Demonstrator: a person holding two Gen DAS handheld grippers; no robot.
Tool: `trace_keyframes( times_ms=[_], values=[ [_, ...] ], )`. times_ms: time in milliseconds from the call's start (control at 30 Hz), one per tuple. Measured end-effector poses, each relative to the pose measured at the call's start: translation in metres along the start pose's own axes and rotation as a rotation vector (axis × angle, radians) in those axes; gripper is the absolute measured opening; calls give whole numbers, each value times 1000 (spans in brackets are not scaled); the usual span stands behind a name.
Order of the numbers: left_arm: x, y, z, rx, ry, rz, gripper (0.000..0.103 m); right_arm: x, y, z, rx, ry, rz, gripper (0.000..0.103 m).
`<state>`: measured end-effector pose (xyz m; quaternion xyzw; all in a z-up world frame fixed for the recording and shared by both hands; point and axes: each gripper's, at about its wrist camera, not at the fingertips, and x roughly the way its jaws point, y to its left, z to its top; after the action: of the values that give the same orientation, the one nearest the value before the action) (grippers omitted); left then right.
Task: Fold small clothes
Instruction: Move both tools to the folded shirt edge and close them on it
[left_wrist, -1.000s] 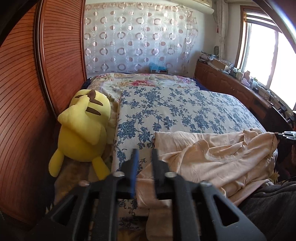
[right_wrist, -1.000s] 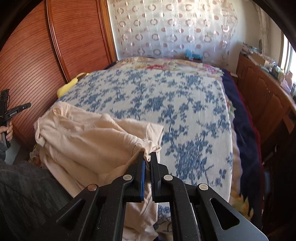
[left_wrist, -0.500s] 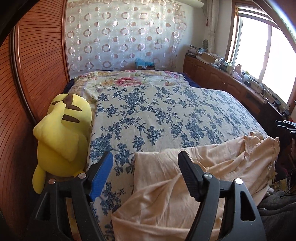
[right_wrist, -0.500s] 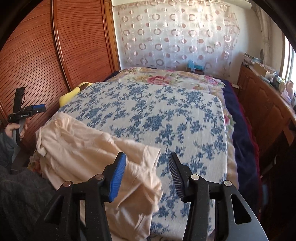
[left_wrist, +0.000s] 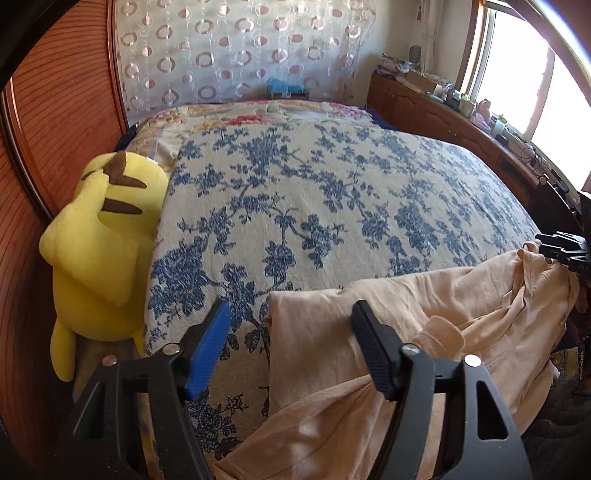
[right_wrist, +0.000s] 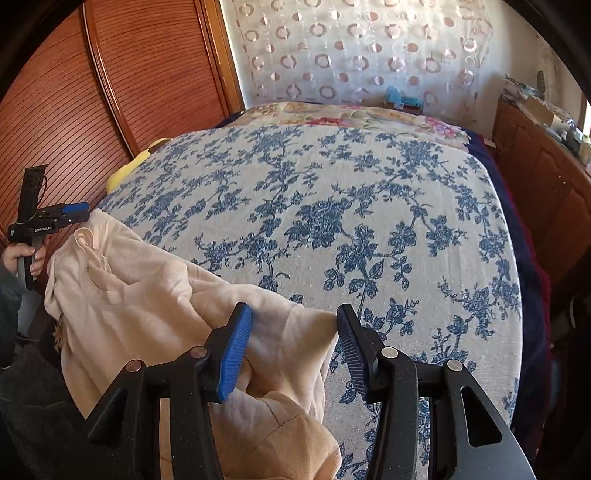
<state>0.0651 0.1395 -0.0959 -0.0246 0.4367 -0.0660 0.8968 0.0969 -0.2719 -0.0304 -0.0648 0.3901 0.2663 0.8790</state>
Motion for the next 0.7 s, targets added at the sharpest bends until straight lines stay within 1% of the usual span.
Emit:
trace_keyframes(
  times_ms=[33, 133, 300, 500, 633, 700],
  values=[
    [2, 0, -1, -3, 7, -9, 61, 2, 0, 0, 3, 3, 1, 51],
    [5, -1, -4, -12, 16, -39, 54, 8, -2, -2, 17, 12, 12, 51],
    [11, -4, -4, 1, 36, -43, 52, 18, -2, -5, 15, 43, 26, 52],
    [14, -7, -5, 11, 42, -45, 50, 22, 0, -3, 10, 47, 24, 56],
    [15, -7, -3, 11, 40, -46, 49, 24, 2, -2, 2, 49, 12, 56],
    [16, -7, -3, 13, 39, -43, 48, 25, 0, -1, 11, 48, -8, 56]
  ],
)
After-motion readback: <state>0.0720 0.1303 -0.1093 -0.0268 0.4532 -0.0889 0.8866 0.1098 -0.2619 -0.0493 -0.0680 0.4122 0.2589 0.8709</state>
